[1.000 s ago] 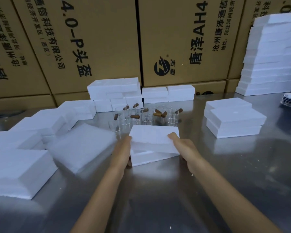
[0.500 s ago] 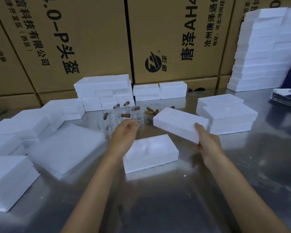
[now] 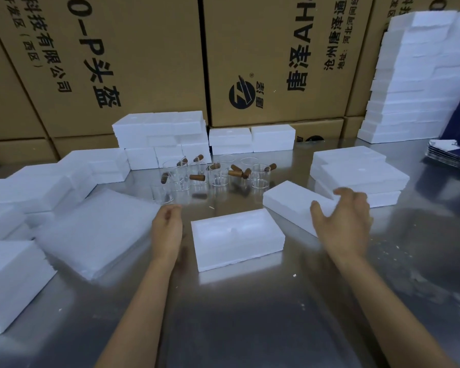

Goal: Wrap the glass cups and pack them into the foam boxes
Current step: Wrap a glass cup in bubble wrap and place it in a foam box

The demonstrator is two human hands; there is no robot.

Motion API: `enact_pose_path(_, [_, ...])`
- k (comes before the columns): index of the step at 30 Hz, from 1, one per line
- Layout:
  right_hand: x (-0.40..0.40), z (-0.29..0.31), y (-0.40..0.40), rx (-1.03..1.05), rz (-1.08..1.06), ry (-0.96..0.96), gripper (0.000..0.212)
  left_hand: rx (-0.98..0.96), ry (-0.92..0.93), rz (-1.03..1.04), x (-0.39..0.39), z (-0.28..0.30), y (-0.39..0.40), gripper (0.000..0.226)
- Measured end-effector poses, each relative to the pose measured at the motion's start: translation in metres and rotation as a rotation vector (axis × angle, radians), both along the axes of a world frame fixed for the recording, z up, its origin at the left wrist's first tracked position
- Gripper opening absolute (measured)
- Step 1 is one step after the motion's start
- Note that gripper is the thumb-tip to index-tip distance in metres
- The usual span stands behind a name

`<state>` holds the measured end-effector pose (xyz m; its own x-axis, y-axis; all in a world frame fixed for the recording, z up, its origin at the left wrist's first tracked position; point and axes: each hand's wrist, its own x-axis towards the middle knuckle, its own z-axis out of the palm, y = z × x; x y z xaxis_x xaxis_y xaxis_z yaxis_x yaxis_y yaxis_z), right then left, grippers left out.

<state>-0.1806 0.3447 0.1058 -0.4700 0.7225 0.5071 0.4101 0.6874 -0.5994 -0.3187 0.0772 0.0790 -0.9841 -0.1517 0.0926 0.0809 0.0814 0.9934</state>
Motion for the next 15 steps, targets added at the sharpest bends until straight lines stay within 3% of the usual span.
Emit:
enact_pose_path(2, [-0.022,0.010,-0.008,0.215,0.092,-0.102,0.040,-0.019,-0.010,0.012,-0.002,-0.001,0.001,0.019])
enact_pose_path(4, [-0.051,0.021,-0.014,0.286,0.190,-0.223,0.036,-0.020,-0.013,0.015,-0.003,-0.003,0.001,0.021])
enact_pose_path(10, [-0.136,0.033,-0.011,0.264,0.251,-0.600,0.045,0.030,0.017,0.019,-0.006,-0.006,-0.001,0.024])
enact_pose_path(15, [-0.168,0.022,-0.006,0.276,0.230,-0.686,0.033,0.082,0.056,0.041,-0.005,-0.003,0.001,0.027])
